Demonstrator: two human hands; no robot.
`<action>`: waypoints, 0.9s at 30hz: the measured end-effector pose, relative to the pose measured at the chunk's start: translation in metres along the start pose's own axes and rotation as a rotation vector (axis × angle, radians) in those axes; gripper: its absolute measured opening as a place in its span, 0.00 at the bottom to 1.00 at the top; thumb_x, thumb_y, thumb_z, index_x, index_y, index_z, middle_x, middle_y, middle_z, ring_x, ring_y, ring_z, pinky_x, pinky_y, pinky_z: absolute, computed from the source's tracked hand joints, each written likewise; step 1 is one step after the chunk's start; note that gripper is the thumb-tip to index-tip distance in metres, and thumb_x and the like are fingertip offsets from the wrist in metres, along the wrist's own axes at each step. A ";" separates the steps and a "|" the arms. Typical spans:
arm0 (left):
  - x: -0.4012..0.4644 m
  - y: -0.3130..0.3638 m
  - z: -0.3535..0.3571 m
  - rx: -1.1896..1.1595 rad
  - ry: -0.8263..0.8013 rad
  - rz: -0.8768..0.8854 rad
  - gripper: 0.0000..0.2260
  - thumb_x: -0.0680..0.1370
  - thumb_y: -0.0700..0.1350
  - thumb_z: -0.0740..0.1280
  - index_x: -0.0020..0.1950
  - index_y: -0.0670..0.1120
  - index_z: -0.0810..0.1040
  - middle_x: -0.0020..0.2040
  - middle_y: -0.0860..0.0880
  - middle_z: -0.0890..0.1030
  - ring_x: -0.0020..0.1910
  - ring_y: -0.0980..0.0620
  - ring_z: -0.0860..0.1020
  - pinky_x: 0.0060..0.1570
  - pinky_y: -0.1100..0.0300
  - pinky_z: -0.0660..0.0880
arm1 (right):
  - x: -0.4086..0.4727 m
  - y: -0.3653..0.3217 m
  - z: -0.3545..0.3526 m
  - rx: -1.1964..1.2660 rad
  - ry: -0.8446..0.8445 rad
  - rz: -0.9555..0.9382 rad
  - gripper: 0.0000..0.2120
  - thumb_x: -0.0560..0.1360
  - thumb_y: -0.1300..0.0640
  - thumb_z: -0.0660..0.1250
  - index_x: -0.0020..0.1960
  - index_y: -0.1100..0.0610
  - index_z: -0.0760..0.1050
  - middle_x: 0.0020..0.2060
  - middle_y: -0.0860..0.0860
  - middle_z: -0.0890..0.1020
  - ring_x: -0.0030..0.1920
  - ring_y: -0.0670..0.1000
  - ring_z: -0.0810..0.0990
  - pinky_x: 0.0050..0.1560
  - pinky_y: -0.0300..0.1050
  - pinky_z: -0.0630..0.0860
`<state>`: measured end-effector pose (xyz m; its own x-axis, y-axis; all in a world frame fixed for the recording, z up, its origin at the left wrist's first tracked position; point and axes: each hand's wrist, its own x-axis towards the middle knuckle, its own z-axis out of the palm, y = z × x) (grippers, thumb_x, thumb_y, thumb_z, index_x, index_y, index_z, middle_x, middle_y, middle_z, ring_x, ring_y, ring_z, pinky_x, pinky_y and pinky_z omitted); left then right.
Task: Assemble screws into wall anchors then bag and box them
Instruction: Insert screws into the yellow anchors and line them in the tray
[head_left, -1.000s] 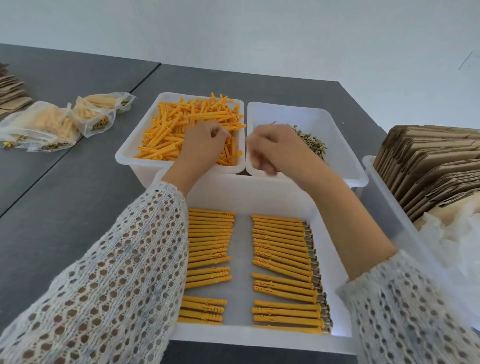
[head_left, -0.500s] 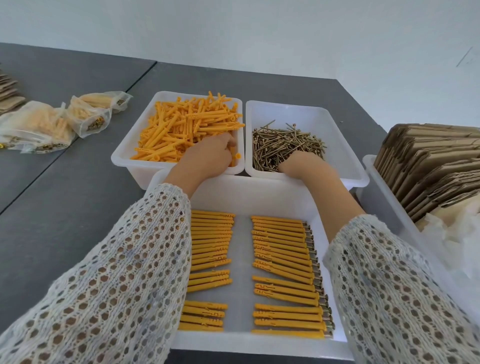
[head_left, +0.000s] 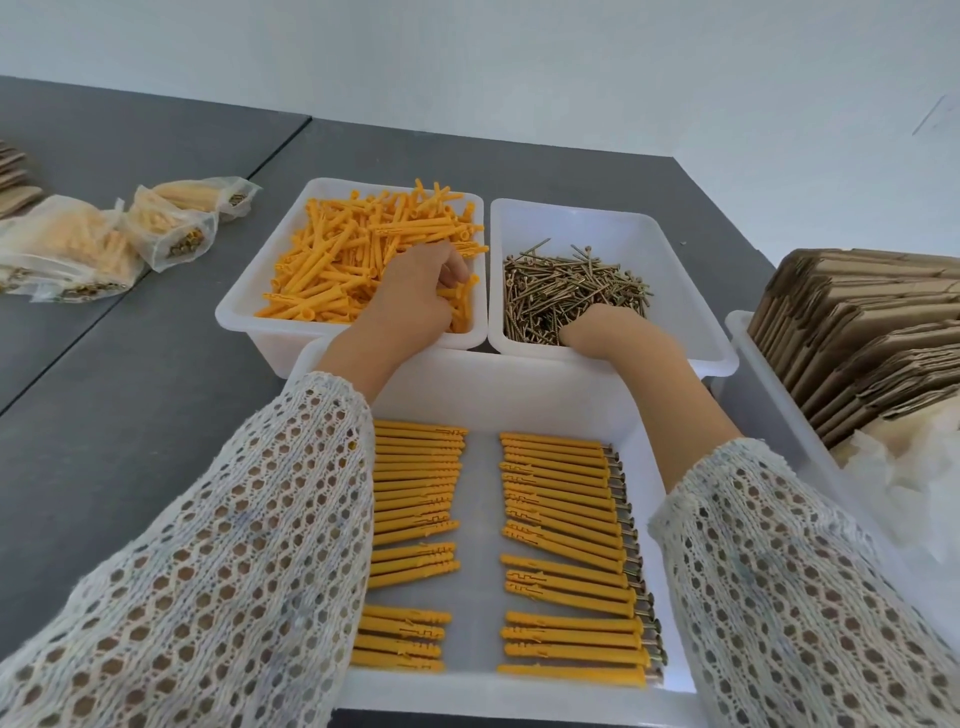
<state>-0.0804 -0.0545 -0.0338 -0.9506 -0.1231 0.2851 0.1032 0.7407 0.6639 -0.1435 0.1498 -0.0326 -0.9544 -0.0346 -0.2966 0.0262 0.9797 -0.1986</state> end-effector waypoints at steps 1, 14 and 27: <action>0.000 0.000 0.000 0.007 -0.002 0.000 0.21 0.71 0.24 0.58 0.54 0.45 0.78 0.55 0.49 0.77 0.57 0.52 0.75 0.56 0.61 0.73 | -0.001 0.000 0.000 -0.001 -0.001 -0.001 0.17 0.77 0.50 0.58 0.58 0.60 0.73 0.55 0.58 0.77 0.58 0.61 0.76 0.64 0.59 0.72; 0.003 -0.006 0.006 0.051 0.061 0.053 0.08 0.81 0.40 0.64 0.50 0.51 0.80 0.48 0.55 0.77 0.38 0.62 0.71 0.38 0.69 0.64 | -0.009 -0.003 -0.013 -0.006 -0.110 -0.242 0.17 0.80 0.50 0.65 0.38 0.60 0.73 0.32 0.50 0.72 0.37 0.52 0.71 0.43 0.45 0.68; -0.010 0.009 0.003 0.215 0.283 0.032 0.13 0.85 0.46 0.56 0.63 0.54 0.78 0.46 0.58 0.84 0.58 0.53 0.77 0.73 0.41 0.48 | -0.024 -0.027 0.006 0.261 0.642 -0.201 0.10 0.83 0.54 0.59 0.46 0.58 0.71 0.36 0.52 0.75 0.36 0.53 0.74 0.38 0.46 0.71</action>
<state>-0.0712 -0.0449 -0.0329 -0.8258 -0.2536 0.5037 0.0386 0.8656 0.4992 -0.1201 0.1231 -0.0255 -0.9328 -0.0077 0.3604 -0.1742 0.8849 -0.4320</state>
